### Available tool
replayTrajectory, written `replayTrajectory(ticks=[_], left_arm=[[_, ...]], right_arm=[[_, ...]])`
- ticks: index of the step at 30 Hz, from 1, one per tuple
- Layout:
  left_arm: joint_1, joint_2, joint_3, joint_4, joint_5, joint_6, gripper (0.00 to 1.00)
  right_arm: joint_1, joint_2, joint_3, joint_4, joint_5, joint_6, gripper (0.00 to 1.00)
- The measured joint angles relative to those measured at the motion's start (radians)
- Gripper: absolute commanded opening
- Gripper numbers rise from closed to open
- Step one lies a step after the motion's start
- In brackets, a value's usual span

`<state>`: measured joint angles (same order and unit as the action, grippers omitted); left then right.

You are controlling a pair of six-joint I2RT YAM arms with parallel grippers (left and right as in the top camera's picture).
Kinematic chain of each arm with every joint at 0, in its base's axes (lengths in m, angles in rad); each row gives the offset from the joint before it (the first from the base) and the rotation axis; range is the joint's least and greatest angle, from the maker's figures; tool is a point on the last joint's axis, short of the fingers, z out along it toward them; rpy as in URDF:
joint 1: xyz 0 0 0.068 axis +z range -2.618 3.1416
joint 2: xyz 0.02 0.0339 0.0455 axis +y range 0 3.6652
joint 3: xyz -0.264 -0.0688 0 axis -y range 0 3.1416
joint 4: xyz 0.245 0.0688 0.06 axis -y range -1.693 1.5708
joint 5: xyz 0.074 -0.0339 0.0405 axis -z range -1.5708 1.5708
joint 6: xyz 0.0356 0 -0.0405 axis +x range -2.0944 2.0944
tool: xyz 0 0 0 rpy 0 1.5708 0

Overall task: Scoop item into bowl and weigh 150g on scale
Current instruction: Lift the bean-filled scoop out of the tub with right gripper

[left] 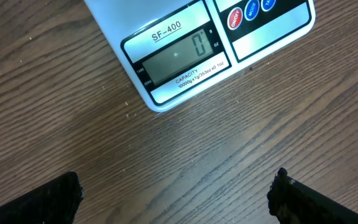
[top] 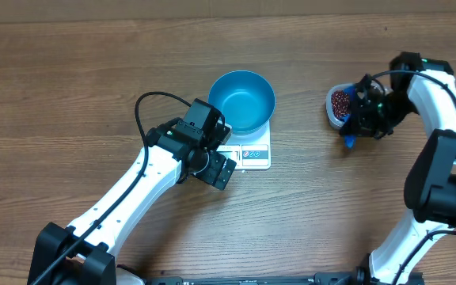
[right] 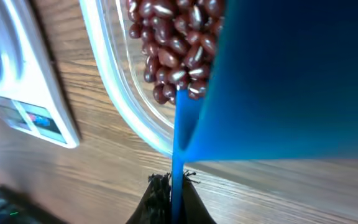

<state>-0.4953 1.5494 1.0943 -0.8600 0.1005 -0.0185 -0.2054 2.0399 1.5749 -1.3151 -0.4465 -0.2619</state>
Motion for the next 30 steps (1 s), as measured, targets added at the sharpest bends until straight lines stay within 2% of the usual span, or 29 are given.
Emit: replayTrajectory(ticks=[8,16,30], left_arm=[[0.000,0.000,0.000,0.000,0.000,0.000,1.00],[0.000,0.000,0.000,0.000,0.000,0.000,1.00],[0.000,0.000,0.000,0.000,0.000,0.000,1.00]], right_arm=[[-0.129,0.014,-0.008,-0.003,-0.219,-0.035,0.04],[-0.166,0.015,-0.008,-0.025,-0.251,-0.072,0.04],[-0.265,0.014,-0.008,-0.112,-0.381,-0.281,0.04]])
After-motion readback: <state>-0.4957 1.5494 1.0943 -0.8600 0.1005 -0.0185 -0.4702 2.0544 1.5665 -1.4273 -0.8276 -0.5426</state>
